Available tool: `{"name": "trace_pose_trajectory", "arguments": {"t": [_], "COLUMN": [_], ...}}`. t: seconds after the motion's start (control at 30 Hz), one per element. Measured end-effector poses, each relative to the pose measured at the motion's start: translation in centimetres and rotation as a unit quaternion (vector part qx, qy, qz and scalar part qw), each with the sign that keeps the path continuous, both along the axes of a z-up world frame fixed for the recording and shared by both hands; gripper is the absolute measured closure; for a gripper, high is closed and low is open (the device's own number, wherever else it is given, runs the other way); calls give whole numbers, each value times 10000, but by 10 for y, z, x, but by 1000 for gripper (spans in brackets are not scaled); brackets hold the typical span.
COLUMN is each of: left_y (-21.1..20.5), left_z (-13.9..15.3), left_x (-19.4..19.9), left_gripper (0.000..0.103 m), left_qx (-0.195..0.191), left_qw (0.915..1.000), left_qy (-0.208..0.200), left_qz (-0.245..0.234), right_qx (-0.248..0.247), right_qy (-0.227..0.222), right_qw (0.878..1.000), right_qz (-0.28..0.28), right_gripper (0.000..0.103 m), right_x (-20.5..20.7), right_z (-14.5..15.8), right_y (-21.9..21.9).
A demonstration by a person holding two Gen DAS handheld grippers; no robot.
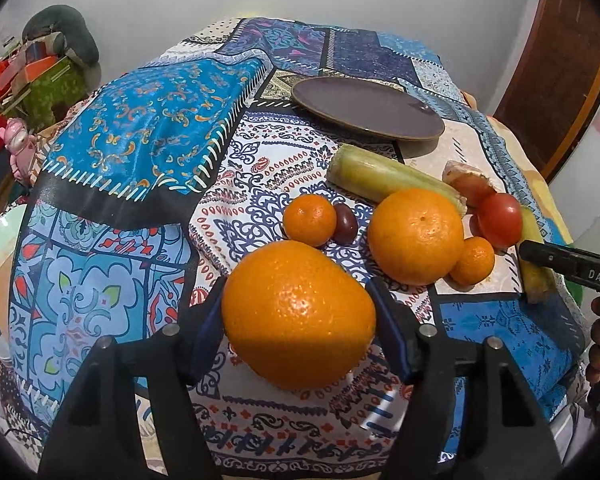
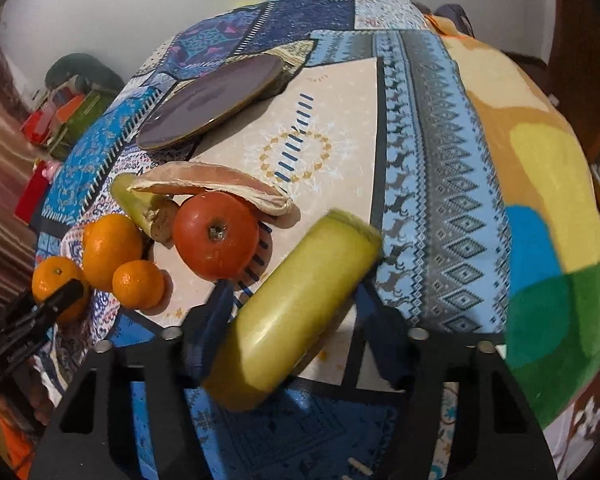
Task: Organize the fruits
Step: 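Grasp the large orange with the left tool while the right tool grasps the yellow cylinder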
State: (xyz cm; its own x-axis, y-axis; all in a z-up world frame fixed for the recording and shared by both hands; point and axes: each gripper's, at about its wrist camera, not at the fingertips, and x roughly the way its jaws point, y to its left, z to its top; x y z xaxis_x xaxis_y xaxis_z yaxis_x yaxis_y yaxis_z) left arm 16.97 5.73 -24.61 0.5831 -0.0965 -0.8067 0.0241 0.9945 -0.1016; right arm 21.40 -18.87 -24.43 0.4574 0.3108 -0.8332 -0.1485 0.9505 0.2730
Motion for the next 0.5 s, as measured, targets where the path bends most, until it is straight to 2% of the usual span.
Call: {"name": "trace_pose_trajectory", "arguments": {"t": [0.17,0.5], "left_y": [4,2], "left_z": [9,39], "left_x": [-6,-13], "left_gripper": [36,36], "left_qx": [-74,32], "left_qw": [9999,9992], "left_qy": [-61,-386], "left_qz": [34,73], "right_qx": [-258,-272], "right_qy": [-162,-235], "right_qw": [9995,9992], "right_qz": [91,190], "right_gripper": [65,66], "right_x": [-2,9], "right_z": [4,2], "right_y": [-8,-11]}}
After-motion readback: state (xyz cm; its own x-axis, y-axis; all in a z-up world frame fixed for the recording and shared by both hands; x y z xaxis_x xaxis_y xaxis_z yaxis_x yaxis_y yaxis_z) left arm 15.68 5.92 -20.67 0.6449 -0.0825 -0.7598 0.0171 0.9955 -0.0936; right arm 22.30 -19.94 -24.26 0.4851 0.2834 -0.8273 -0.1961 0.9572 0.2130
